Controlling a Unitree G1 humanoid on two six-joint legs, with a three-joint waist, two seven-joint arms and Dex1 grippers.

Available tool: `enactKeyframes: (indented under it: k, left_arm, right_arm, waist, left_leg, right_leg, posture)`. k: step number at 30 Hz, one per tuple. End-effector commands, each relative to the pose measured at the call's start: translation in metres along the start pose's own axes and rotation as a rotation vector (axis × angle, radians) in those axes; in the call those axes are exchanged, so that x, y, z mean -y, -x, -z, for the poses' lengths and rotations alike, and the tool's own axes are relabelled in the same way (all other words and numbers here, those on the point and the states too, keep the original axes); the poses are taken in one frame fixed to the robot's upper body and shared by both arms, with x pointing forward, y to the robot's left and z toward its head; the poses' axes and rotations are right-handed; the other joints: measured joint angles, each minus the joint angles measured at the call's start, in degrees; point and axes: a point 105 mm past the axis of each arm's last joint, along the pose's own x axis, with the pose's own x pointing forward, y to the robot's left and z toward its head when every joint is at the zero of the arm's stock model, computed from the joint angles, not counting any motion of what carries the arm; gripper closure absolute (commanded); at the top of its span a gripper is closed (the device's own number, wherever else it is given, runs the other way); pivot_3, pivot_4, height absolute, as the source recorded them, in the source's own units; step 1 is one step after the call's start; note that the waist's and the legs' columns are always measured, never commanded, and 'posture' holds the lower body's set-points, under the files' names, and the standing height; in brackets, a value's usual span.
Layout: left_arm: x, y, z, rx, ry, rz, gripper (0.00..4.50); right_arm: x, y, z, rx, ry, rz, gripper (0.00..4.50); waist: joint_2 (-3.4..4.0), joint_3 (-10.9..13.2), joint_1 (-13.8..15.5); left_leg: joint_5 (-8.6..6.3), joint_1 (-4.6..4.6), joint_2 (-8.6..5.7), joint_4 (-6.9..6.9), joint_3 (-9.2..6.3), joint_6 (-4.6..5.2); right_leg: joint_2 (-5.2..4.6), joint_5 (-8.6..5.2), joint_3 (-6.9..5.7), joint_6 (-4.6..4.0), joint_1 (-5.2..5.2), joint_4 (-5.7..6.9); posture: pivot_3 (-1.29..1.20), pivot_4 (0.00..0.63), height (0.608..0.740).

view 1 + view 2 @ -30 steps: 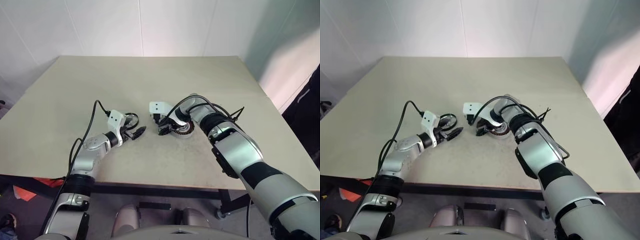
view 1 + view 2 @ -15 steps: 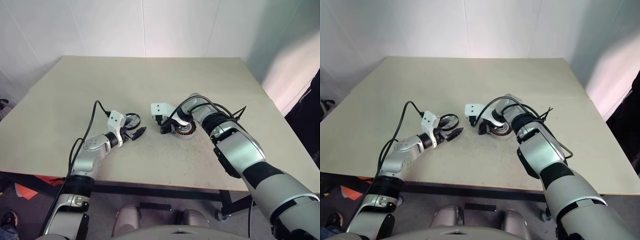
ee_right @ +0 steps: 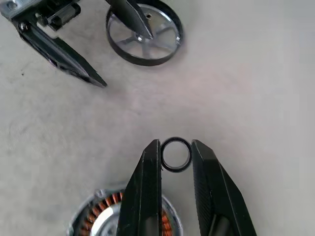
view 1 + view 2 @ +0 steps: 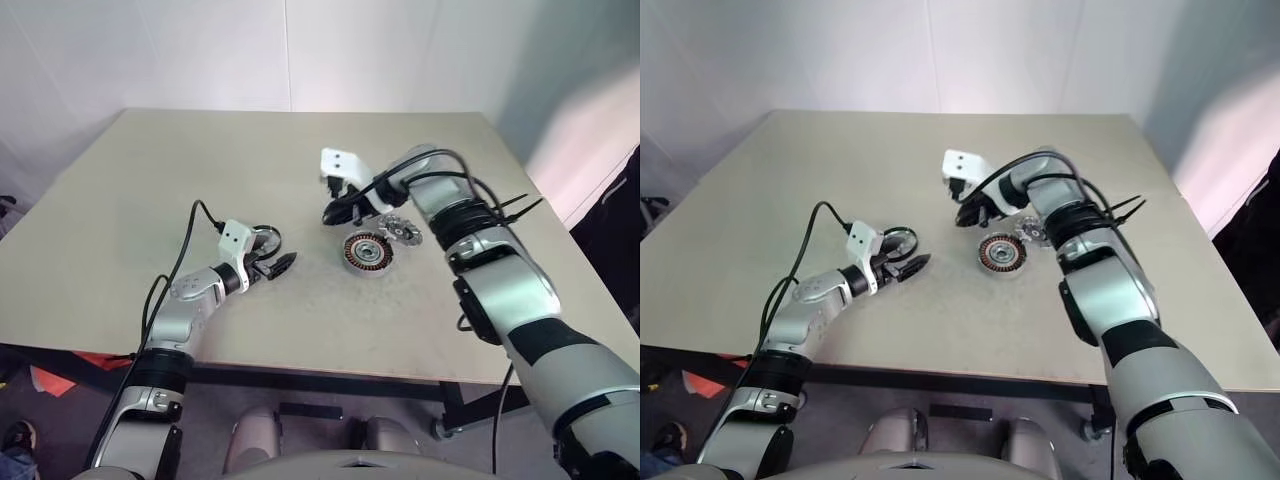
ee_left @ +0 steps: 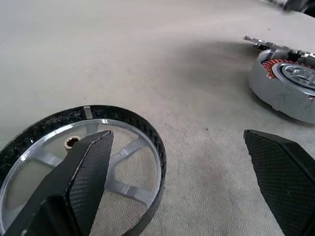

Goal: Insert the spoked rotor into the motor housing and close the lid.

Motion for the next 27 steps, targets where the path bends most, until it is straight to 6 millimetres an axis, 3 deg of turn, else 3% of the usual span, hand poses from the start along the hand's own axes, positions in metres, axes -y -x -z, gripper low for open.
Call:
enactKeyframes:
  k: [1, 5, 9, 18, 27]
  left_arm:
    - [0.000, -0.003, -0.013, 0.036, -0.025, 0.011, 0.00]
    - [0.001, -0.005, -0.012, 0.033, -0.024, 0.021, 0.00]
    - [0.002, -0.009, -0.013, 0.030, -0.030, 0.036, 0.00]
    - [0.000, -0.011, -0.016, 0.032, -0.043, 0.043, 0.00]
    - [-0.002, -0.006, -0.015, 0.032, -0.047, 0.032, 0.00]
  right_arm:
    - [-0.001, 0.025, 0.016, 0.001, -0.027, 0.039, 3.94]
    - [-0.020, 0.034, 0.041, -0.025, -0.090, 0.032, 3.94]
    - [-0.035, 0.026, 0.044, -0.006, -0.130, 0.024, 3.94]
    - [-0.036, 0.014, 0.037, 0.014, -0.156, 0.040, 3.94]
    - [-0.033, 0.008, 0.058, -0.035, -0.190, 0.044, 3.94]
  waist:
    - [-0.06, 0.0, 0.2]
    - [-0.07, 0.0, 0.1]
    - [-0.06, 0.0, -0.5]
    - [-0.07, 0.0, 0.0]
    - [-0.07, 0.0, 0.1]
  left_leg:
    - [0.00, 0.00, -0.01, 0.01, 0.00, 0.00]
    - [0.03, 0.03, 0.01, 0.05, 0.00, 0.02]
    - [0.07, 0.09, 0.03, 0.05, 0.01, 0.03]
    - [0.05, 0.15, 0.00, 0.05, 0.01, -0.03]
    - [0.04, 0.15, 0.01, 0.05, 0.01, -0.07]
  right_leg:
    - [0.00, 0.00, 0.00, 0.01, 0.00, 0.00]
    - [0.01, 0.01, 0.00, 0.02, 0.00, 0.05]
    - [0.03, 0.01, 0.01, 0.02, -0.02, 0.09]
    - [0.01, 0.01, 0.01, 0.02, 0.10, 0.06]
    - [0.01, 0.01, 0.00, 0.02, 0.11, 0.07]
  posture:
    - [0.00, 0.000, 0.740]
    - [0.00, 0.000, 0.740]
    - [0.00, 0.000, 0.740]
    - [0.00, 0.000, 0.740]
    - [0.00, 0.000, 0.740]
